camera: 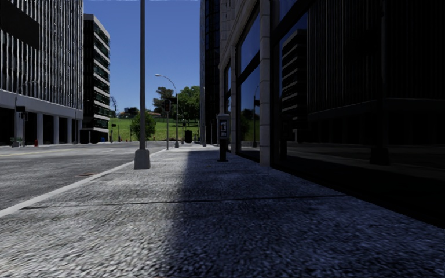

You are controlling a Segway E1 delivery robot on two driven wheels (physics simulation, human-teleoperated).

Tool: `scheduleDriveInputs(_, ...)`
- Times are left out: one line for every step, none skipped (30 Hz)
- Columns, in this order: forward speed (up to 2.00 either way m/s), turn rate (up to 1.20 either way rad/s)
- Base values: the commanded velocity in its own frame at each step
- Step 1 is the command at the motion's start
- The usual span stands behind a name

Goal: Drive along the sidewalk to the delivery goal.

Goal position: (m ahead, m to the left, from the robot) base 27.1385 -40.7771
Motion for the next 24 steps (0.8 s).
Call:
scheduleDriveInputs(2.0, 0.0)
scheduleDriveInputs(2.0, 0.11)
scheduleDriveInputs(2.0, 0.11)
scheduleDriveInputs(2.0, 0.2)
scheduleDriveInputs(2.0, 0.25)
scheduleDriveInputs(2.0, 0.27)
scheduleDriveInputs(2.0, 0.27)
scheduleDriveInputs(2.0, 0.28)
scheduleDriveInputs(2.0, 0.28)
scheduleDriveInputs(2.0, 0.28)
scheduleDriveInputs(2.0, 0.28)
scheduleDriveInputs(2.0, 0.28)
scheduleDriveInputs(2.0, 0.28)
scheduleDriveInputs(2.0, 0.28)
scheduleDriveInputs(2.0, 0.28)
scheduleDriveInputs(2.0, 0.28)
scheduleDriveInputs(2.0, 0.28)
scheduleDriveInputs(2.0, 0.28)
scheduleDriveInputs(2.0, 0.28)
scheduleDriveInputs(2.0, 0.28)
scheduleDriveInputs(2.0, 0.28)
scheduleDriveInputs(2.0, 0.28)
scheduleDriveInputs(2.0, 0.28)
scheduleDriveInputs(2.0, 0.28)
